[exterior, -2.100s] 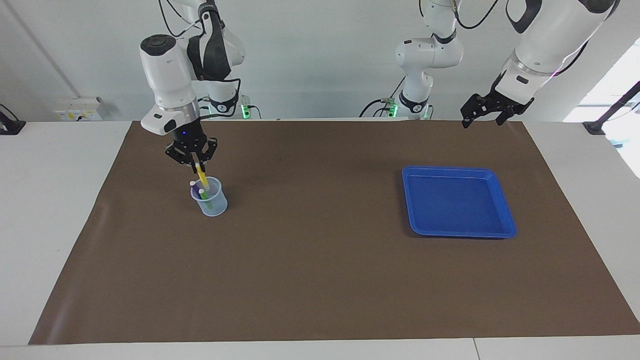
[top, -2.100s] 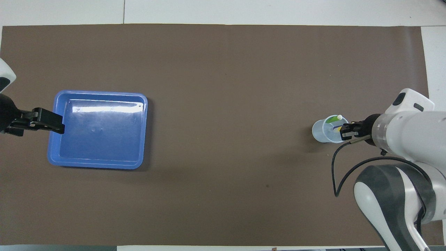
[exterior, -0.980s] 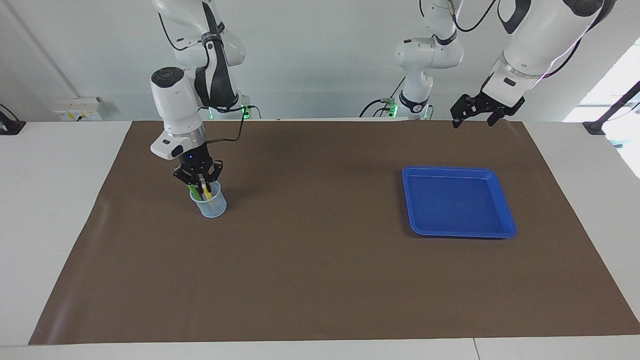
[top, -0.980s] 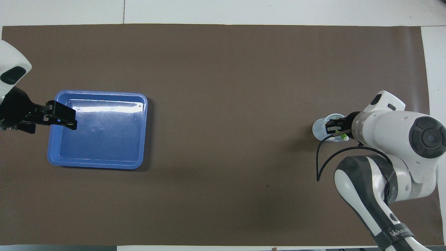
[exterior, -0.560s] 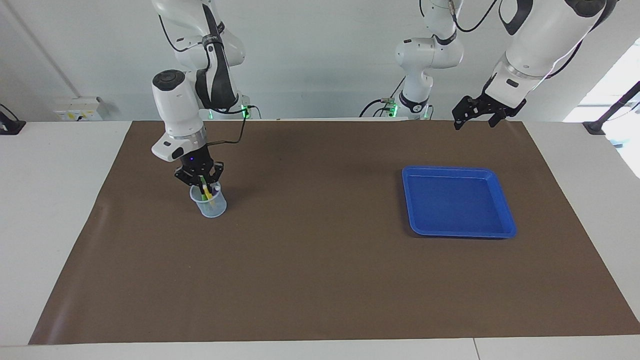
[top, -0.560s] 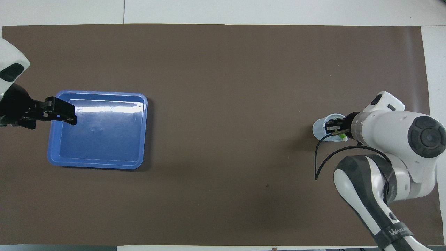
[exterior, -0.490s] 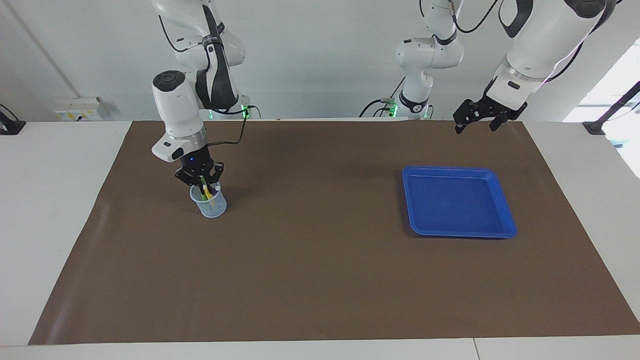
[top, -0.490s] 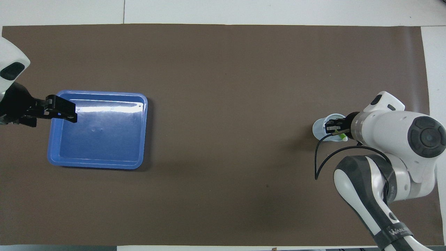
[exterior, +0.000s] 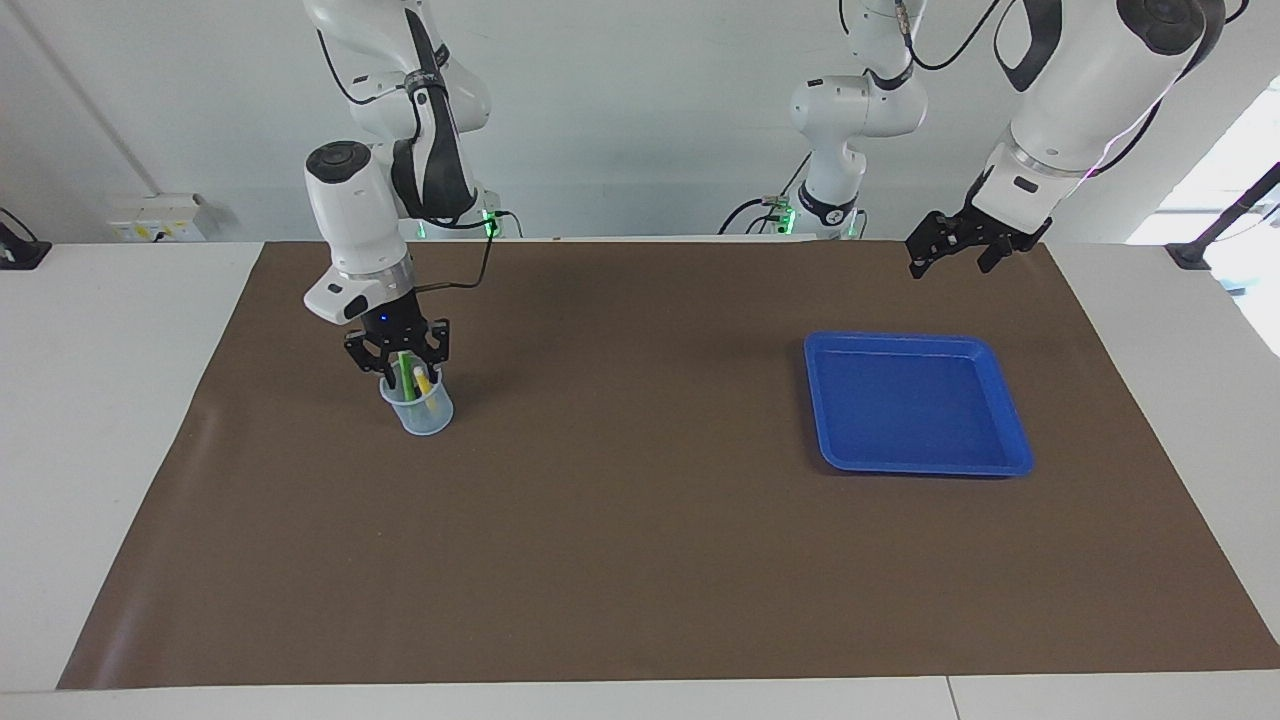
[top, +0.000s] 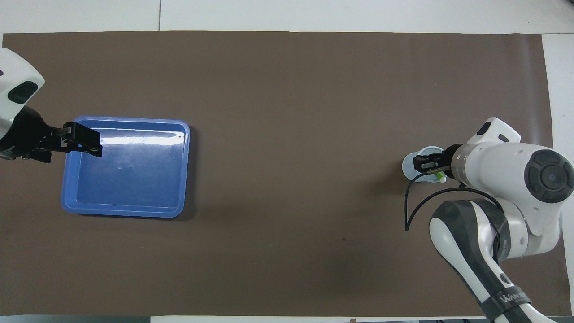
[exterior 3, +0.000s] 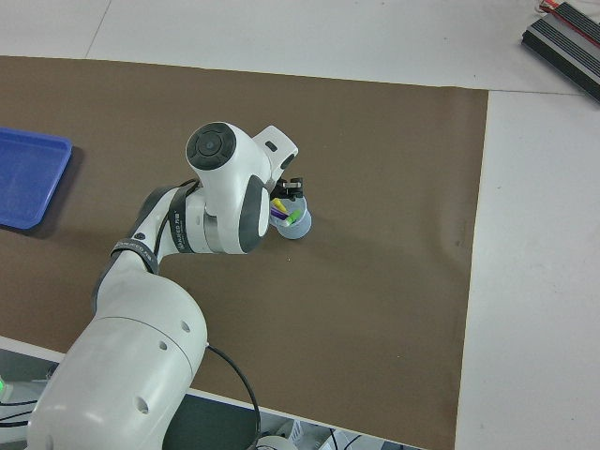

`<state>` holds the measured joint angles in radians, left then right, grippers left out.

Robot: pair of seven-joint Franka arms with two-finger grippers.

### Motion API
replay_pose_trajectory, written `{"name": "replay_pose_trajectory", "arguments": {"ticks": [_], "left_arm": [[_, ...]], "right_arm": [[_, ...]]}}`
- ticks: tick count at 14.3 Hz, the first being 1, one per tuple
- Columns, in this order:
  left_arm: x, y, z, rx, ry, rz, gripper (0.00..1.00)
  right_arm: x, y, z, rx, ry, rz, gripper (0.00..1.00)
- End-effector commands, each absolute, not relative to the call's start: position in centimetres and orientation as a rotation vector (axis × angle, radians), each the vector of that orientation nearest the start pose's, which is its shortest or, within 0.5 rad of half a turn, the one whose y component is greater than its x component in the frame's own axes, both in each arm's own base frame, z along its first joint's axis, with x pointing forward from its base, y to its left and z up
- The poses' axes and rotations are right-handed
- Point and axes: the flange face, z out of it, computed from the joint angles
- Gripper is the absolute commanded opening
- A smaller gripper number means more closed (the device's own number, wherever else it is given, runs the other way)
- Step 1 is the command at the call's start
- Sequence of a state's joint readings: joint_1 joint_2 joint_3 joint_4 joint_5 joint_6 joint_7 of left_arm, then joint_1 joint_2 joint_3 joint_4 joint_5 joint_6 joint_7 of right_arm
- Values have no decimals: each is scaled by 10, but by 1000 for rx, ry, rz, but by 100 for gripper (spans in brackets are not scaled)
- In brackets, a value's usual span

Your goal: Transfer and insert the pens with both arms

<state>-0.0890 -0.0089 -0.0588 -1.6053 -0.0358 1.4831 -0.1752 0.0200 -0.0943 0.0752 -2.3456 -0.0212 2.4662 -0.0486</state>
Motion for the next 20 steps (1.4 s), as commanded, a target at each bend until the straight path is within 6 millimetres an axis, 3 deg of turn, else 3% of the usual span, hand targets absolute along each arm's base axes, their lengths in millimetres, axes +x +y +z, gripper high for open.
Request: {"name": "replay_pose_trajectory", "arguments": {"ticks": [1, 4, 7, 15, 17, 20], "left_arm": [[530, -80, 612, -3157, -66, 160, 100], [528, -77, 614, -3157, -81, 155, 100], [528, -74, 613, -3157, -90, 158, 100], [528, -74, 614, -3157, -90, 155, 100], [528, -74, 613, -3157, -90, 158, 100], [528, -74, 613, -3157, -90, 158, 100]], "right_arm": [[516, 51, 396, -3119, -226, -366, 100], [525, 54, 417, -3121, -232, -367, 100], [536, 53, 452, -3129, -218, -317, 100], [564, 48, 576, -3164, -65, -130, 100], [570, 37, 599, -3176, -36, -92, 100], [568, 33, 617, -3189, -12, -32, 100]]}}
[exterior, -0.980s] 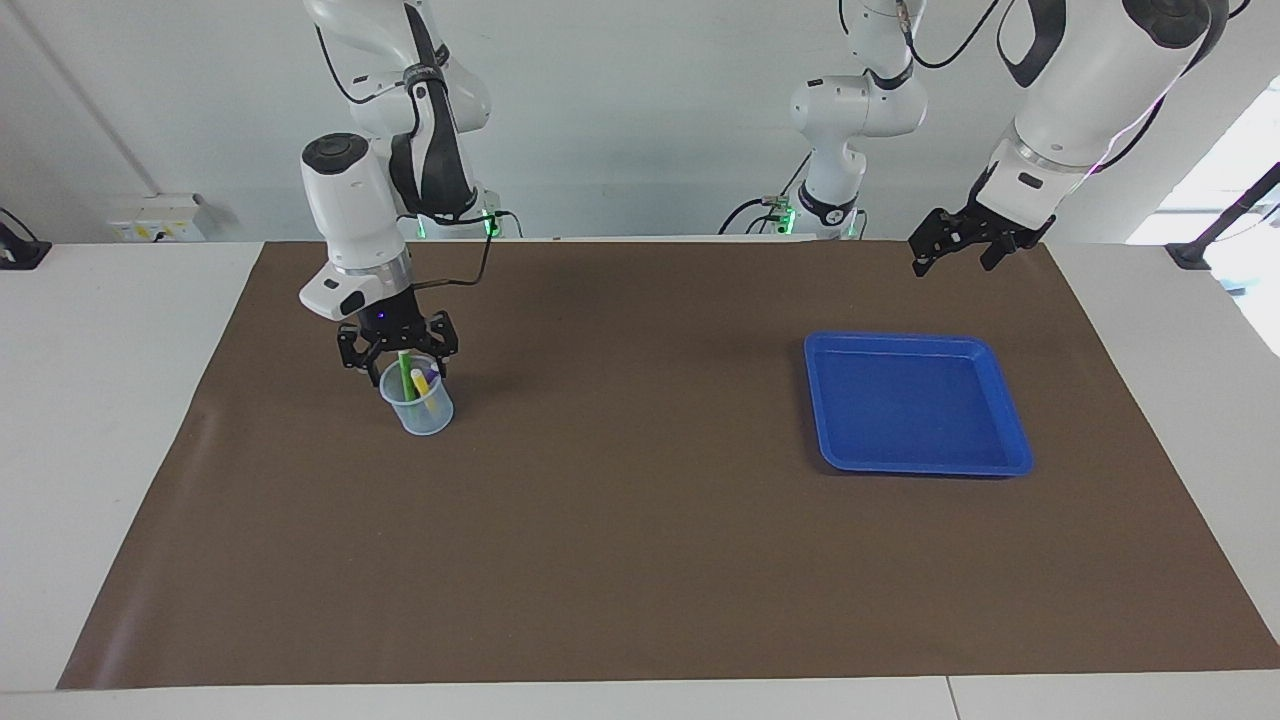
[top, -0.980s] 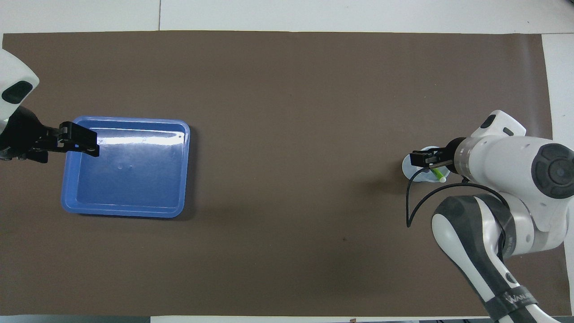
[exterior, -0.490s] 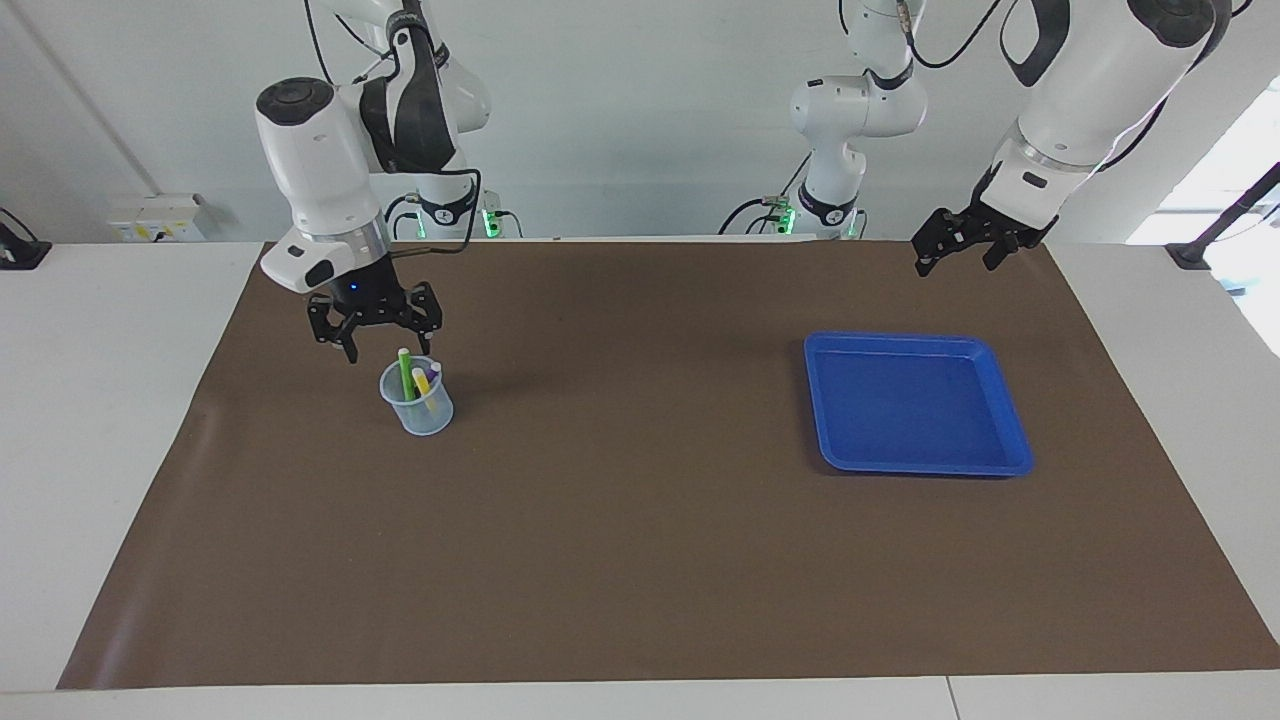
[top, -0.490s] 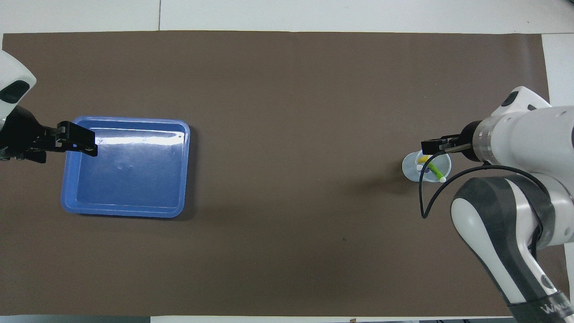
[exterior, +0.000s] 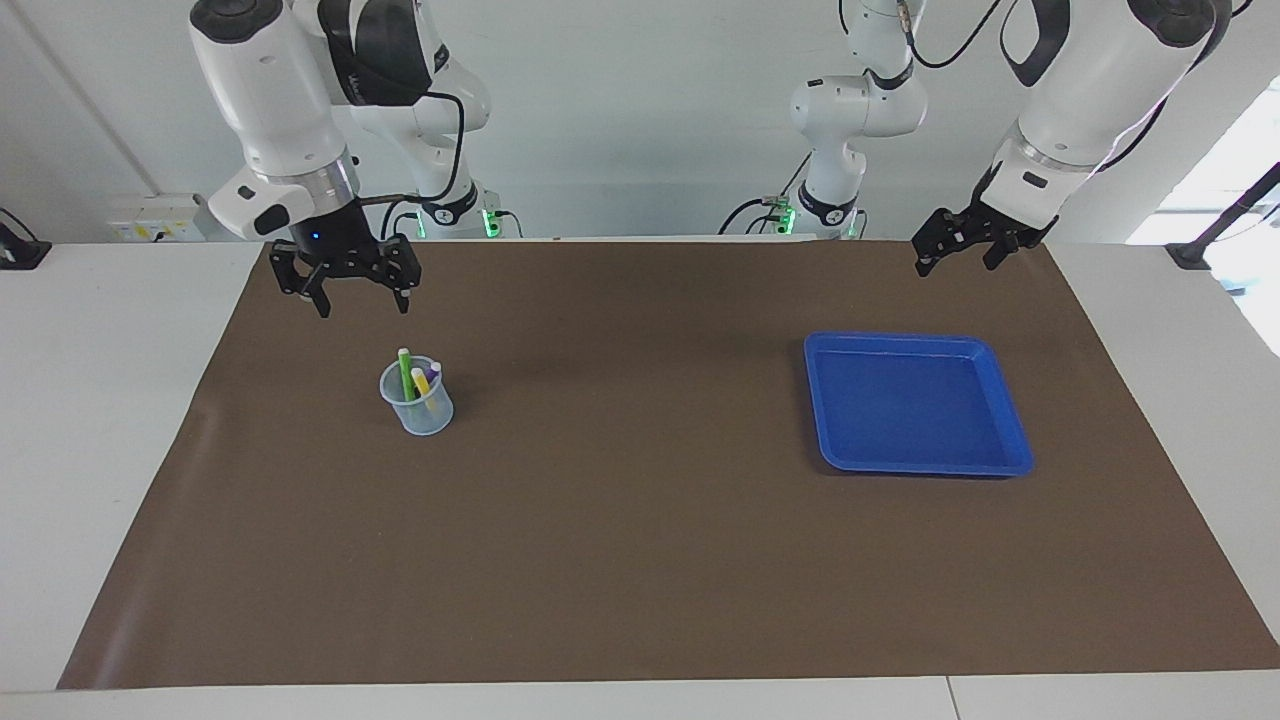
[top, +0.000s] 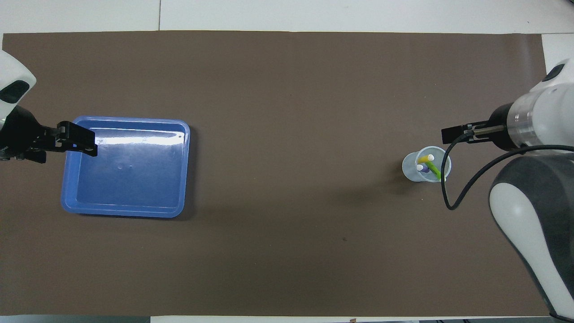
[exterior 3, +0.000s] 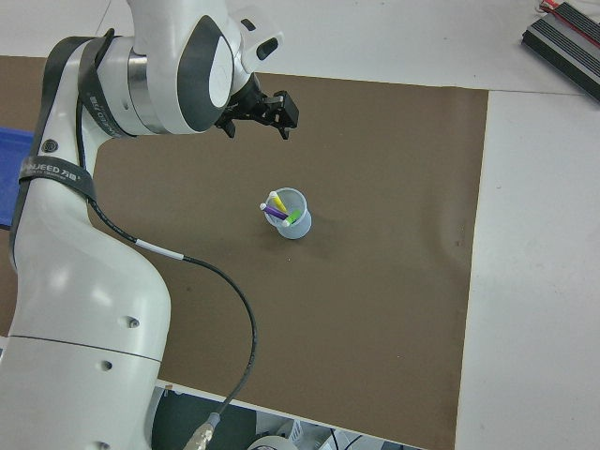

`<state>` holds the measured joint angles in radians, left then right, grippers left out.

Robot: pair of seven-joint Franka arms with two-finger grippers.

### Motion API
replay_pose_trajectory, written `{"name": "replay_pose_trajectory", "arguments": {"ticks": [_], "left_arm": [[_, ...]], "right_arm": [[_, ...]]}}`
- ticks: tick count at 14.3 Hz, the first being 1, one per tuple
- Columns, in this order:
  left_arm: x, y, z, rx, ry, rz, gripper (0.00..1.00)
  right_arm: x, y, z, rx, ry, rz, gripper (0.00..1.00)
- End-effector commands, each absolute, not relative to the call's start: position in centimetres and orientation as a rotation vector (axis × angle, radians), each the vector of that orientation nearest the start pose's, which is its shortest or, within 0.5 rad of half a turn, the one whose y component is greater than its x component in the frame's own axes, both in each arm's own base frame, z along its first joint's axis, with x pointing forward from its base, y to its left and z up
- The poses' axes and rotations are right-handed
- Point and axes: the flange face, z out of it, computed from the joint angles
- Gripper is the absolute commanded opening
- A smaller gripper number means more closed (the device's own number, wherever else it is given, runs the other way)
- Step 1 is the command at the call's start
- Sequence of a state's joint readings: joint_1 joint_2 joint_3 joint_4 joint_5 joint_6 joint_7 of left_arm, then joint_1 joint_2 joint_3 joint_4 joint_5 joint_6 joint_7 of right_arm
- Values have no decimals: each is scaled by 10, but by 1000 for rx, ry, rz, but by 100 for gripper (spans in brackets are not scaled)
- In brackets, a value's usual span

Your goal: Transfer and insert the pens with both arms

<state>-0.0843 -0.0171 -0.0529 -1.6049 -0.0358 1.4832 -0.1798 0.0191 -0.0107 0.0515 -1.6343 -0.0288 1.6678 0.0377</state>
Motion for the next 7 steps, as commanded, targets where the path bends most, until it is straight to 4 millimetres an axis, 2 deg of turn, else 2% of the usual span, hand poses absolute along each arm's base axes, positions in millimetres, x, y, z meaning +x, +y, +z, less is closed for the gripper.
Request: {"name": "replay_pose_trajectory", "arguments": {"ticks": [1, 7], "left_arm": [[528, -74, 613, -3157, -90, 158, 100], [528, -74, 613, -3157, -90, 158, 100]], "right_arm": [[565, 31, 619, -3190, -6, -17, 100], [554, 31, 618, -3189, 71, 40, 100]]}}
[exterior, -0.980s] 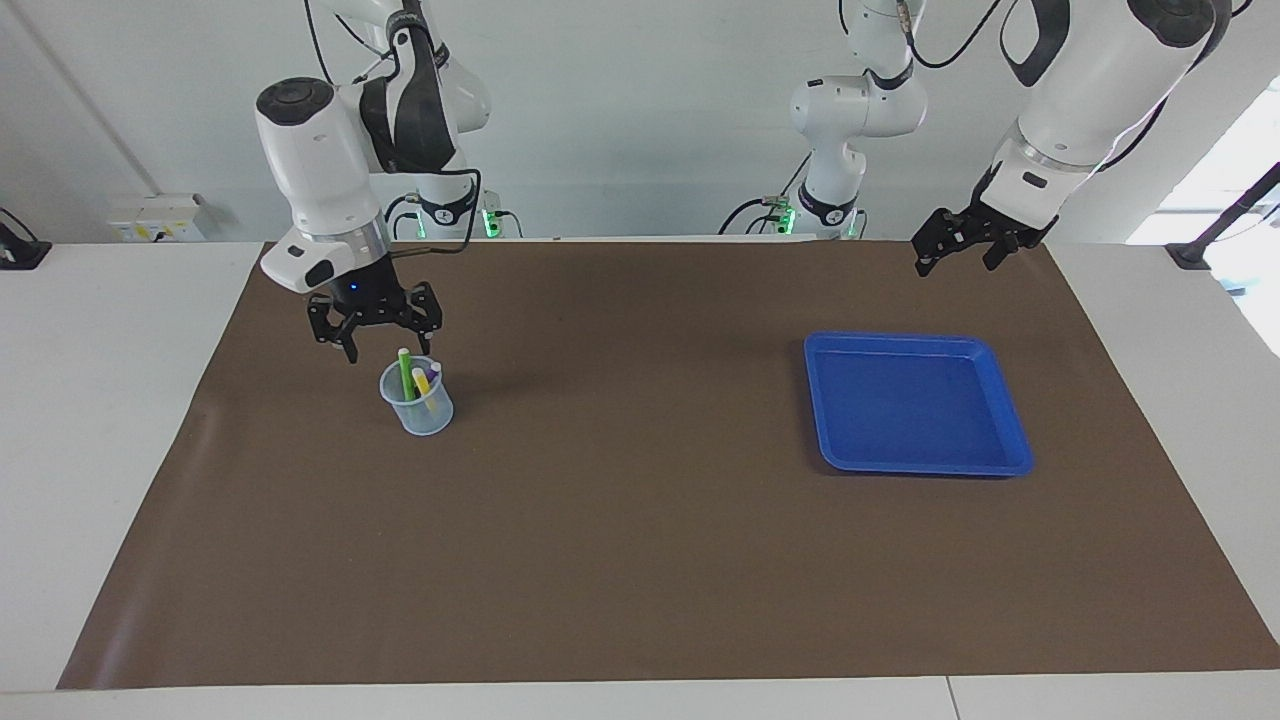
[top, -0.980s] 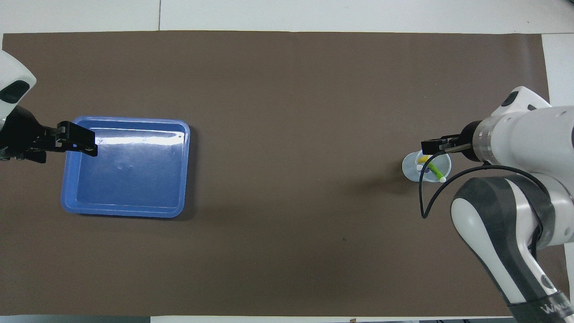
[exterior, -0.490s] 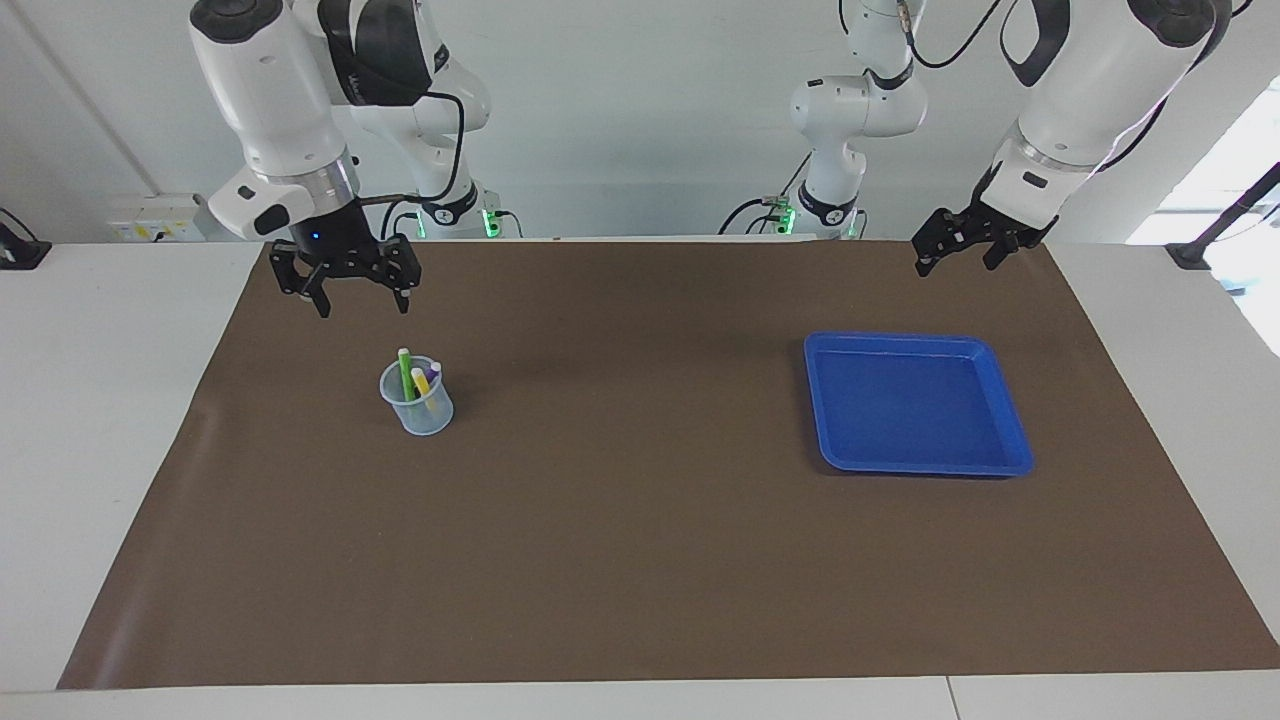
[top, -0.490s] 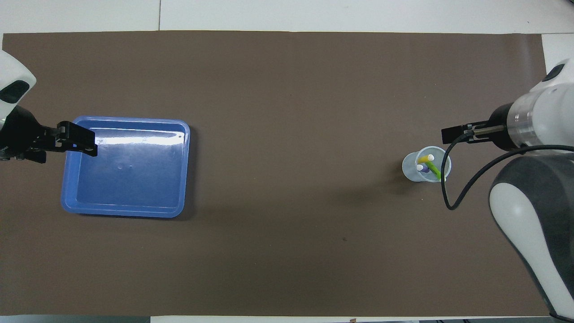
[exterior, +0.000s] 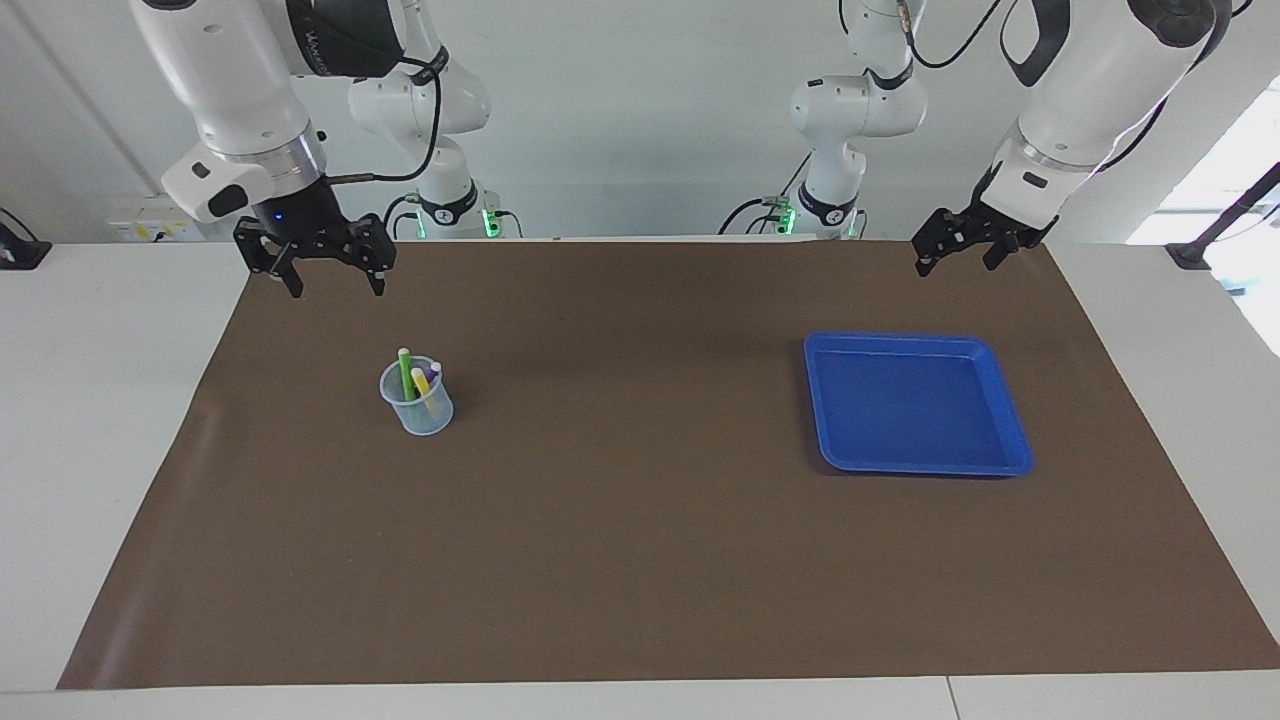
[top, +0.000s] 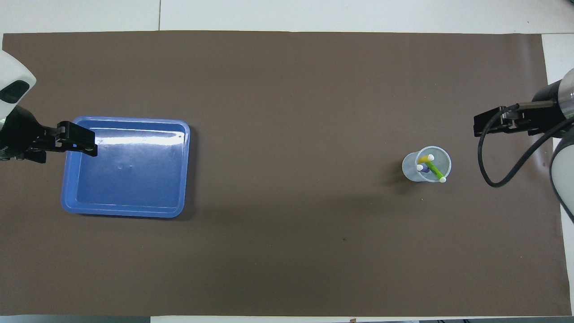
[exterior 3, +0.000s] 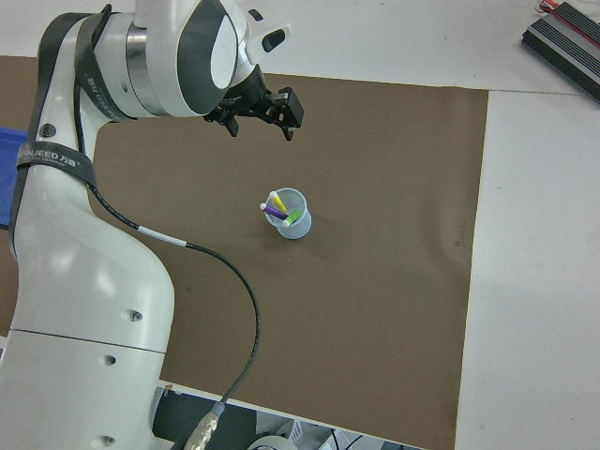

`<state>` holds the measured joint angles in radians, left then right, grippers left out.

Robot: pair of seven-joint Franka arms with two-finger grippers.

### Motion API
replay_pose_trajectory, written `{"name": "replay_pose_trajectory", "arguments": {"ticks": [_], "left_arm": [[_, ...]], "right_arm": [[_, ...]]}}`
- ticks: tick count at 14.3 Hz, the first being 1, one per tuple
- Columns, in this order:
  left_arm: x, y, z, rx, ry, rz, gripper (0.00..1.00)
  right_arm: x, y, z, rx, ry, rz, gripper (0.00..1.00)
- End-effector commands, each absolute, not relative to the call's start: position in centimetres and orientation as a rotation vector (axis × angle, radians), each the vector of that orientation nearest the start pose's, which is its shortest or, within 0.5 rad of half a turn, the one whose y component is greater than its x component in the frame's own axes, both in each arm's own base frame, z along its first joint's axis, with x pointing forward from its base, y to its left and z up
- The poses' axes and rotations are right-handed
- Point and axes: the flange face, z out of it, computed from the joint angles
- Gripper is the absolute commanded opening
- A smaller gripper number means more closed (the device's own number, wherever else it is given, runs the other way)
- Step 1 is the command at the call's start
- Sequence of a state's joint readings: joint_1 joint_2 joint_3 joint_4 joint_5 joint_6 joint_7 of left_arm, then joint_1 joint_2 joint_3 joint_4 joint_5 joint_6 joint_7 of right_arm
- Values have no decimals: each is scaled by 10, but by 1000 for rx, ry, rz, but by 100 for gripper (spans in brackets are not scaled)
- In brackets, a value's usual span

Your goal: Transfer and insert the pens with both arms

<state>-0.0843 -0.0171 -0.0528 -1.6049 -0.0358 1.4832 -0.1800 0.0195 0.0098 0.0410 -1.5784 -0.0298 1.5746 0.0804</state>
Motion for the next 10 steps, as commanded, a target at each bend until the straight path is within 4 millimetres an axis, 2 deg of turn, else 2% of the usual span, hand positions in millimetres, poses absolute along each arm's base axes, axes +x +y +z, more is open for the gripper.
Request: {"name": "replay_pose_trajectory", "arguments": {"ticks": [1, 10], "left_arm": [[528, -74, 613, -3157, -90, 158, 100], [528, -74, 613, -3157, -90, 158, 100]], "right_arm": [[554, 31, 616, -3184, 69, 45, 100], [551, 31, 612, -3177, 70, 46, 100]]}}
